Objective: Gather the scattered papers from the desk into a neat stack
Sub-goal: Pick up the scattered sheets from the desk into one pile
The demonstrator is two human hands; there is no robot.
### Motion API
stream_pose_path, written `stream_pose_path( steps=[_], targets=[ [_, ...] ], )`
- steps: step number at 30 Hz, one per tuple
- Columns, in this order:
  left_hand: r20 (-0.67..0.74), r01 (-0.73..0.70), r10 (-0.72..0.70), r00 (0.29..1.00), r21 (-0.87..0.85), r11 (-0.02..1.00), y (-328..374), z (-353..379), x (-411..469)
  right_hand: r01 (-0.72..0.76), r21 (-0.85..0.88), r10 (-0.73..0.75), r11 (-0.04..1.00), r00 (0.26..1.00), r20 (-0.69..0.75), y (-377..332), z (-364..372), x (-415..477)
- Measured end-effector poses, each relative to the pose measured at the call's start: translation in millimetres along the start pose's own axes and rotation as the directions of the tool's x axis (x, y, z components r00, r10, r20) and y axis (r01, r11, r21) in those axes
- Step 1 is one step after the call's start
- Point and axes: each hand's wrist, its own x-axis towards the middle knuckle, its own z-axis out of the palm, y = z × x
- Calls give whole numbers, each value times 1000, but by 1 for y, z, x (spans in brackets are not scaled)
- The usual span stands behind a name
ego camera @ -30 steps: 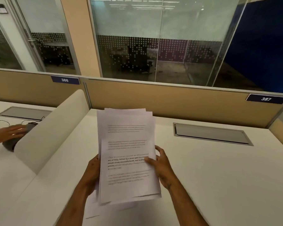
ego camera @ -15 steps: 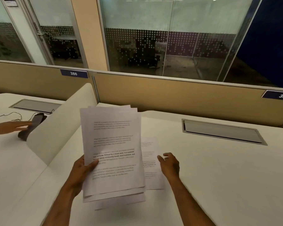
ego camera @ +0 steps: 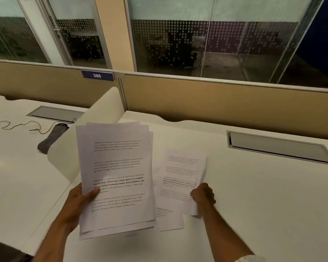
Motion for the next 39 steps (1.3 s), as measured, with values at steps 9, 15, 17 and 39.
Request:
stream_pose_path(
  steps=[9,15,17,39],
  targets=[
    [-39,-30,28,999,-37,999,19,-27,4,11,686,-246,727,938,245,-12,-9,-29],
    [-43,-20,18,999,-52,998,17,-35,4,160,94,-165,983,985,51,-12,49,-66],
    [-44,-16,14,999,-56,998,14,-35,4,171,-135,-175,976,984,-23,-14,60,-79],
    [106,-17,25,994,-72,997,9,23,30,329,815,-510,476,859,-49,-10,-159,-67]
  ],
)
